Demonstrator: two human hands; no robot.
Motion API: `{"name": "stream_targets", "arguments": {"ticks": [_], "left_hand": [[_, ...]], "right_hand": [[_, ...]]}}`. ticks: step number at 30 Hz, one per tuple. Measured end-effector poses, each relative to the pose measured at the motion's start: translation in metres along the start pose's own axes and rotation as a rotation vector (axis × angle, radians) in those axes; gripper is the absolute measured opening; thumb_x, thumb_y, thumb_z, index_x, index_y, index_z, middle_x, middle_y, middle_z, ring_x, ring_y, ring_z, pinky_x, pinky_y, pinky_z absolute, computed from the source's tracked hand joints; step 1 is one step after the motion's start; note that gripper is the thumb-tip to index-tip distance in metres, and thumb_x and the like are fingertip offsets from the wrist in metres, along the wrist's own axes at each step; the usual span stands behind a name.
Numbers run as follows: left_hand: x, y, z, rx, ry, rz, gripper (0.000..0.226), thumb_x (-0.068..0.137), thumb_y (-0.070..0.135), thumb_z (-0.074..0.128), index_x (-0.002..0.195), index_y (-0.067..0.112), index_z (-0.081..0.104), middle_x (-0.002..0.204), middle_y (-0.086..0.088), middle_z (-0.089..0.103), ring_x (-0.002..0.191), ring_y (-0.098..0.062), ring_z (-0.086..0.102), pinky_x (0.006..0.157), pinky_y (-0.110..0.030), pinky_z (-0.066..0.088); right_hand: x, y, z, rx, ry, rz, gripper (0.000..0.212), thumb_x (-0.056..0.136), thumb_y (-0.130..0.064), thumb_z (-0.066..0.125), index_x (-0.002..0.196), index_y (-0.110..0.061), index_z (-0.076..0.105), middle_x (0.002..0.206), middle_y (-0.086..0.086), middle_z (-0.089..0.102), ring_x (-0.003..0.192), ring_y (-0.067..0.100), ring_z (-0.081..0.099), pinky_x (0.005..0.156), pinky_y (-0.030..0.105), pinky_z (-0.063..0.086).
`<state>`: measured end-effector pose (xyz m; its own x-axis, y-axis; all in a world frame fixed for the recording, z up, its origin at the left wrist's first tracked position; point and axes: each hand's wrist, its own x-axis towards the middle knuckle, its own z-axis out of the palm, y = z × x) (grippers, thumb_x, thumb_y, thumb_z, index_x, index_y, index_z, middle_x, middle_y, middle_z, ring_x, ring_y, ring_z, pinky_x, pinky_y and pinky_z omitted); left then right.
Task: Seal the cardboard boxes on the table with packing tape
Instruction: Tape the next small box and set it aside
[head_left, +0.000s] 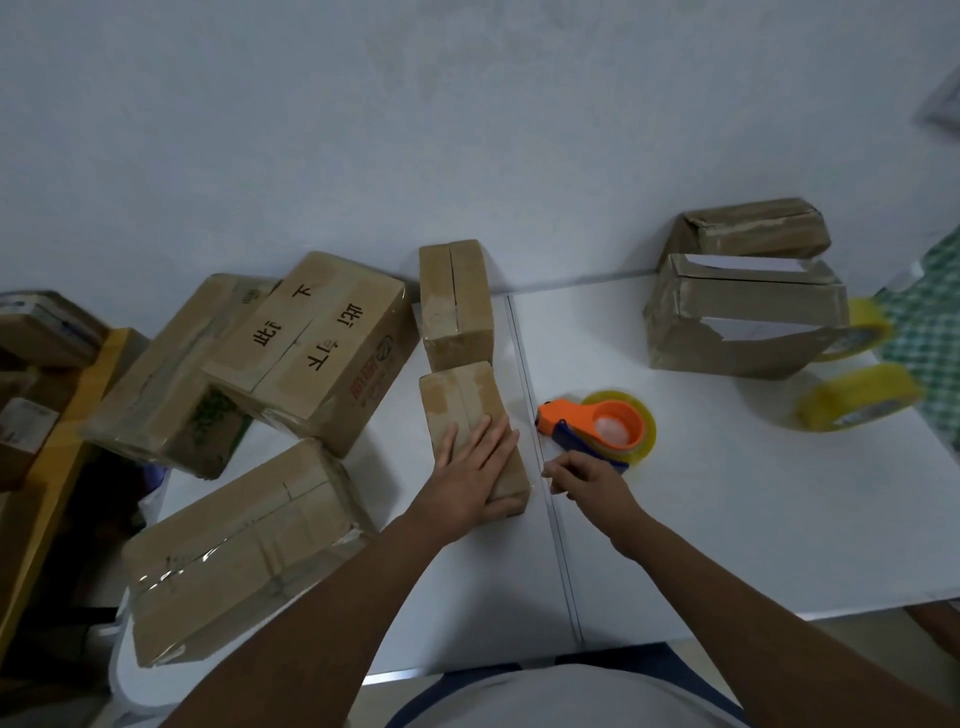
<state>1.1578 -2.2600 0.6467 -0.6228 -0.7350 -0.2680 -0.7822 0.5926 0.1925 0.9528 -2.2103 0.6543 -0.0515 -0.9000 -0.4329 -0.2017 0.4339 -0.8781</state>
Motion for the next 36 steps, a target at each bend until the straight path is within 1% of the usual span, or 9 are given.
{"name": "stream_targets", "arguments": {"ticks": [5, 8, 11, 15, 18, 21, 27, 32, 36], "left_hand": [[-0.001, 0.0, 0.005, 0.038, 0.04, -0.016, 0.101, 0.088, 0.064, 0.056, 0.159, 0.024, -0.003, 0.166, 0.005, -0.012, 0.149, -0.015, -0.022, 0.122, -0.049, -0.01], [0.002, 0.006, 0.004, -0.047, 0.106, -0.072, 0.096, 0.083, 0.079, 0.044, 0.157, 0.026, 0.015, 0.166, 0.009, 0.004, 0.152, -0.012, -0.008, 0.121, -0.044, -0.012], [0.005, 0.014, 0.011, 0.037, 0.171, -0.104, 0.089, 0.085, 0.076, 0.039, 0.155, 0.023, 0.023, 0.164, 0.004, 0.016, 0.153, -0.017, 0.001, 0.121, -0.048, -0.008], [0.004, 0.01, 0.008, 0.038, 0.128, -0.063, 0.093, 0.086, 0.068, 0.054, 0.157, 0.022, 0.015, 0.166, 0.0, 0.007, 0.153, -0.02, -0.005, 0.122, -0.053, -0.001], [-0.007, 0.004, 0.013, 0.117, 0.155, -0.066, 0.099, 0.086, 0.072, 0.047, 0.159, 0.018, 0.006, 0.167, -0.005, -0.001, 0.153, -0.026, -0.007, 0.122, -0.055, 0.001], [-0.011, 0.003, 0.022, 0.149, 0.167, -0.083, 0.097, 0.089, 0.071, 0.045, 0.159, 0.017, 0.006, 0.167, -0.008, 0.006, 0.153, -0.03, 0.002, 0.12, -0.059, 0.015], [-0.009, 0.004, 0.023, 0.17, 0.187, -0.066, 0.091, 0.09, 0.066, 0.044, 0.158, 0.015, 0.013, 0.165, -0.012, 0.014, 0.152, -0.033, 0.013, 0.118, -0.059, 0.02], [-0.007, 0.004, 0.024, 0.168, 0.18, -0.078, 0.088, 0.091, 0.064, 0.046, 0.158, 0.016, 0.016, 0.165, -0.012, 0.016, 0.152, -0.034, 0.014, 0.118, -0.06, 0.02], [-0.008, 0.004, 0.024, 0.177, 0.168, -0.097, 0.089, 0.09, 0.064, 0.047, 0.158, 0.016, 0.016, 0.165, -0.012, 0.016, 0.151, -0.033, 0.015, 0.119, -0.059, 0.018]], "right_hand": [[0.0, 0.0, 0.0, -0.063, 0.038, -0.074, 0.012, 0.093, -0.021, 0.063, 0.088, -0.011, 0.067, 0.086, 0.004, 0.066, 0.081, 0.009, 0.06, 0.076, 0.019, 0.047], [0.0, 0.003, 0.002, -0.105, 0.055, -0.105, 0.011, 0.095, -0.018, 0.061, 0.088, -0.011, 0.065, 0.086, 0.0, 0.066, 0.081, 0.004, 0.059, 0.075, 0.019, 0.046], [0.001, 0.006, 0.007, -0.097, 0.062, -0.112, 0.013, 0.097, -0.015, 0.055, 0.085, -0.012, 0.061, 0.083, -0.002, 0.067, 0.083, 0.006, 0.063, 0.077, 0.023, 0.048], [0.005, 0.007, 0.01, -0.111, 0.049, -0.134, 0.016, 0.098, -0.015, 0.052, 0.083, -0.018, 0.055, 0.079, -0.003, 0.065, 0.082, 0.013, 0.063, 0.08, 0.032, 0.049], [0.009, 0.011, 0.015, -0.141, 0.047, -0.165, 0.016, 0.099, -0.016, 0.051, 0.084, -0.017, 0.055, 0.076, -0.005, 0.063, 0.078, 0.012, 0.061, 0.077, 0.033, 0.049], [0.014, 0.015, 0.02, -0.185, 0.059, -0.23, 0.016, 0.099, -0.015, 0.049, 0.084, -0.013, 0.053, 0.073, -0.007, 0.057, 0.071, 0.008, 0.056, 0.072, 0.036, 0.047], [0.03, 0.022, 0.033, -0.317, 0.046, -0.35, 0.019, 0.101, -0.016, 0.045, 0.082, -0.016, 0.049, 0.075, -0.003, 0.051, 0.07, 0.015, 0.051, 0.065, 0.038, 0.044], [0.03, 0.028, 0.047, -0.301, 0.037, -0.248, 0.021, 0.104, -0.021, 0.037, 0.084, -0.023, 0.042, 0.076, -0.003, 0.051, 0.069, 0.013, 0.052, 0.06, 0.03, 0.039], [0.041, 0.025, 0.049, -0.314, -0.015, -0.137, 0.015, 0.105, -0.024, 0.036, 0.092, -0.019, 0.043, 0.081, 0.001, 0.056, 0.075, 0.019, 0.057, 0.063, 0.036, 0.043]]}}
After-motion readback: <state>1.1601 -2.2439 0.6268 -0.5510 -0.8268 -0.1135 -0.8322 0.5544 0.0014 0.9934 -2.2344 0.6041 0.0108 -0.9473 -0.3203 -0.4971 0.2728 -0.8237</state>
